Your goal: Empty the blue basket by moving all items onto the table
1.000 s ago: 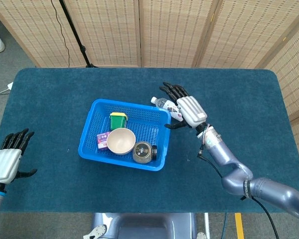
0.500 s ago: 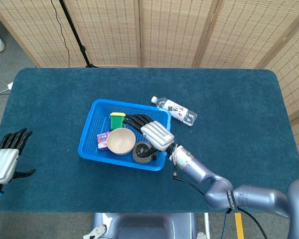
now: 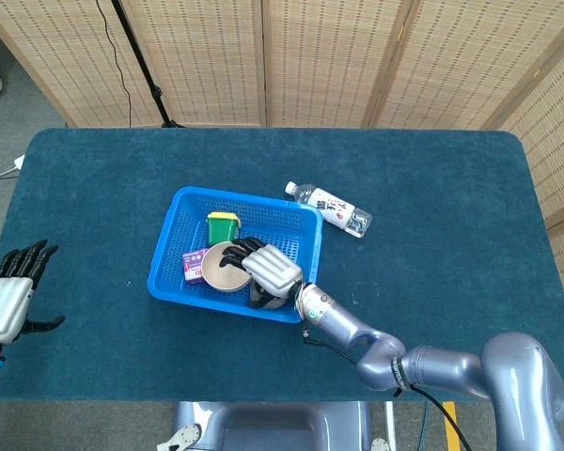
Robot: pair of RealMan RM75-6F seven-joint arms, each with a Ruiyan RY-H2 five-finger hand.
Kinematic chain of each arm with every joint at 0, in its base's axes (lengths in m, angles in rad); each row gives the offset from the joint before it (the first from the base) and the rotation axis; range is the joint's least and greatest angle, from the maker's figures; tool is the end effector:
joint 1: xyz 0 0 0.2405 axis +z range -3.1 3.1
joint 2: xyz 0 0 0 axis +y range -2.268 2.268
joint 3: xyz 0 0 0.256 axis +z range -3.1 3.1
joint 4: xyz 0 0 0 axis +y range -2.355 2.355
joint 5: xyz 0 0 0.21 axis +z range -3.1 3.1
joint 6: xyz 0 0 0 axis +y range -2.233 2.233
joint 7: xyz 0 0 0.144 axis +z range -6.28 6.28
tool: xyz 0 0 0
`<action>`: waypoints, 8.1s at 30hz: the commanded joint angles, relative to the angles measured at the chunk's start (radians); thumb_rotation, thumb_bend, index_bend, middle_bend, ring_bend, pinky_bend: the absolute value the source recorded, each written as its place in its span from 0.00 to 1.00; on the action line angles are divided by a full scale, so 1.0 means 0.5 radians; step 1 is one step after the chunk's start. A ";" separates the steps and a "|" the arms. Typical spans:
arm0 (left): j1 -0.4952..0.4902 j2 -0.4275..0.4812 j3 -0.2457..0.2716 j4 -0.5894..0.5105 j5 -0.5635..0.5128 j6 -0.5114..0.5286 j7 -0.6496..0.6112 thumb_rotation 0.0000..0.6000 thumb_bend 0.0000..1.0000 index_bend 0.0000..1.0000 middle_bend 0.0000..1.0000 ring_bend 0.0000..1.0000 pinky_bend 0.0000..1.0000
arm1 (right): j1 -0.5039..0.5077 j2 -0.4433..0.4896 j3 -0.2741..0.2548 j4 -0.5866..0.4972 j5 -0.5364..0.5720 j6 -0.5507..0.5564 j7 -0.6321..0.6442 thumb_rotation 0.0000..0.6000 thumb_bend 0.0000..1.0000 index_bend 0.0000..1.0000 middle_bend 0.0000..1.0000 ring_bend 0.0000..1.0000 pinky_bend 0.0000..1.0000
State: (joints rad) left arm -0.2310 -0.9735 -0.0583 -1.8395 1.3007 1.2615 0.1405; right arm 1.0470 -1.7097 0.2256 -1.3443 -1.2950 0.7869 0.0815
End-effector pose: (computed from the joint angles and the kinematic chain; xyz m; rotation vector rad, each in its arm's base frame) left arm -0.2815 0.2170 0.1628 -1.4758 -1.0203 -0.7551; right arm -0.0159 -0.3518 -0.0738 2.1986 -1.0813 1.2708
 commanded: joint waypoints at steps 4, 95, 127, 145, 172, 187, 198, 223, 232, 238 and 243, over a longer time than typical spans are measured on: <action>-0.002 -0.001 -0.003 0.003 -0.011 -0.004 0.001 1.00 0.06 0.00 0.00 0.00 0.00 | 0.008 -0.104 -0.025 0.115 -0.041 0.017 0.003 1.00 0.16 0.29 0.22 0.14 0.15; 0.015 -0.036 0.056 -0.026 0.083 0.022 0.081 1.00 0.06 0.00 0.00 0.00 0.00 | -0.259 0.868 -0.022 -0.269 -0.325 0.160 0.777 1.00 0.00 0.02 0.00 0.00 0.00; -0.061 -0.043 0.009 0.048 -0.103 -0.130 0.052 1.00 0.06 0.00 0.00 0.00 0.00 | 0.216 0.122 -0.036 0.125 0.342 -0.512 -0.027 1.00 0.00 0.04 0.00 0.00 0.00; -0.071 -0.035 0.008 0.060 -0.124 -0.149 0.030 1.00 0.06 0.00 0.00 0.00 0.00 | 0.226 -0.004 -0.097 0.316 0.506 -0.445 -0.240 1.00 0.25 0.55 0.53 0.48 0.60; -0.022 0.010 0.064 0.018 0.061 -0.068 -0.065 1.00 0.06 0.00 0.00 0.00 0.00 | -0.351 1.045 0.148 -0.645 0.235 0.330 -0.105 1.00 0.47 0.60 0.57 0.52 0.61; 0.018 0.017 0.103 -0.012 0.188 0.005 -0.065 1.00 0.06 0.00 0.00 0.00 0.00 | -0.780 1.191 -0.332 -0.391 -0.217 0.296 0.347 1.00 0.48 0.60 0.57 0.52 0.61; 0.019 0.007 0.096 -0.007 0.164 0.000 -0.045 1.00 0.06 0.00 0.00 0.00 0.00 | -0.789 1.044 -0.509 -0.276 -0.513 0.232 0.504 1.00 0.10 0.30 0.27 0.25 0.33; -0.127 0.022 -0.009 0.014 0.379 -0.038 -0.265 1.00 0.06 0.00 0.00 0.00 0.00 | -0.935 1.492 -0.494 -0.795 -0.701 0.620 0.432 1.00 0.00 0.00 0.00 0.00 0.00; -0.532 -0.020 -0.192 -0.029 0.442 -0.397 -0.216 1.00 0.05 0.00 0.00 0.00 0.00 | -1.306 1.369 -0.493 -0.498 -0.728 1.213 0.235 1.00 0.00 0.00 0.00 0.00 0.00; -0.778 -0.225 -0.300 0.051 0.257 -0.632 0.010 1.00 0.05 0.00 0.00 0.00 0.00 | -1.523 1.278 -0.494 -0.352 -0.616 1.445 0.358 1.00 0.00 0.00 0.00 0.00 0.00; -0.963 -0.448 -0.360 0.206 -0.036 -0.781 0.289 1.00 0.05 0.00 0.00 0.00 0.00 | -1.653 1.200 -0.492 -0.221 -0.570 1.565 0.456 1.00 0.00 0.00 0.00 0.00 0.00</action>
State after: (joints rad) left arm -0.6647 -1.1428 -0.2175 -1.7785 1.3456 0.9116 0.2237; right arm 0.2351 -1.0960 -0.0220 -1.4721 -1.5889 1.5568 0.2982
